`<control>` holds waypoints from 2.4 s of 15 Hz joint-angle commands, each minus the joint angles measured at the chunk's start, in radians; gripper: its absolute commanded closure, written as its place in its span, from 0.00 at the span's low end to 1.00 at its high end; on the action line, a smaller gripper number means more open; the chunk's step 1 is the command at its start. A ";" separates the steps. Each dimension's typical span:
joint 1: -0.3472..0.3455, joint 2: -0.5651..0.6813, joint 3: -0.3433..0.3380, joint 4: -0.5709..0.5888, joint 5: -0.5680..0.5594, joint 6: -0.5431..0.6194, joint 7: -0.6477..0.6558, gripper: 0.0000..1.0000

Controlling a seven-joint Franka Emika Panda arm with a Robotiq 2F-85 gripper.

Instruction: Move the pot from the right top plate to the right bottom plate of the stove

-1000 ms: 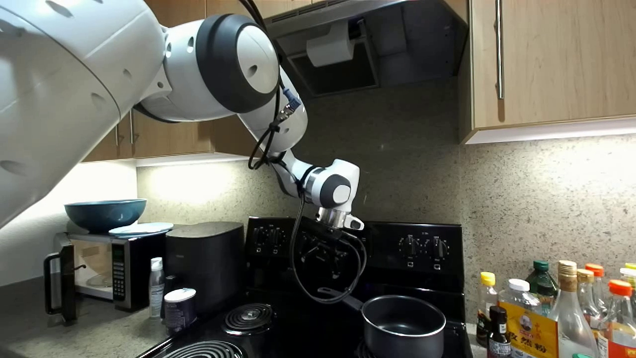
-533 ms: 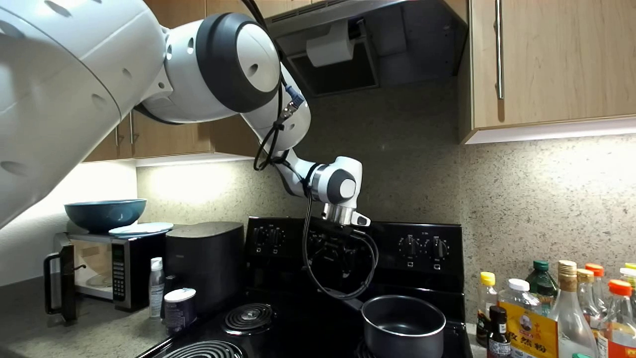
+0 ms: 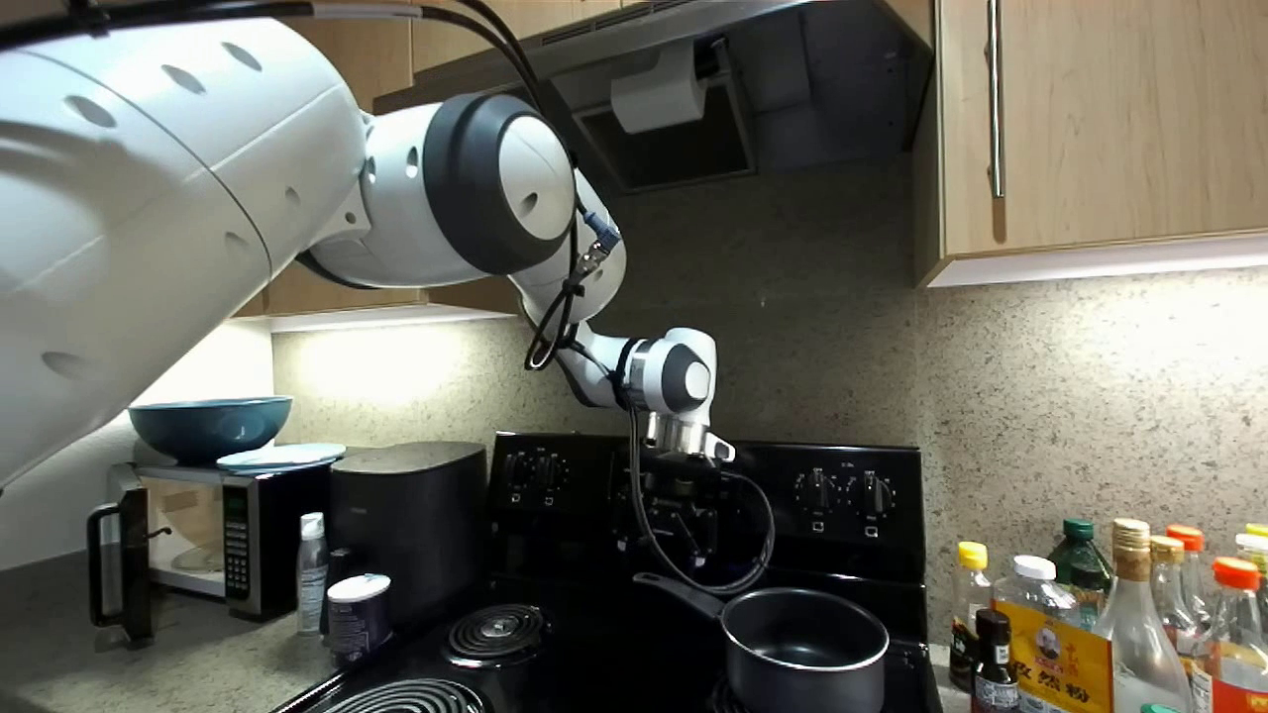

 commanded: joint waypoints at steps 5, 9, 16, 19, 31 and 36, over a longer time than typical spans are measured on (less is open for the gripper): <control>0.002 0.044 0.009 0.070 -0.046 -0.052 -0.111 0.00; 0.005 0.081 0.013 0.142 -0.129 -0.130 -0.268 0.00; 0.010 0.108 0.013 0.181 -0.144 -0.152 -0.310 0.00; 0.044 0.170 0.006 0.272 -0.223 -0.268 -0.374 0.00; 0.064 0.207 0.027 0.327 -0.224 -0.274 -0.352 0.00; 0.062 0.196 0.041 0.356 -0.200 -0.226 -0.343 0.00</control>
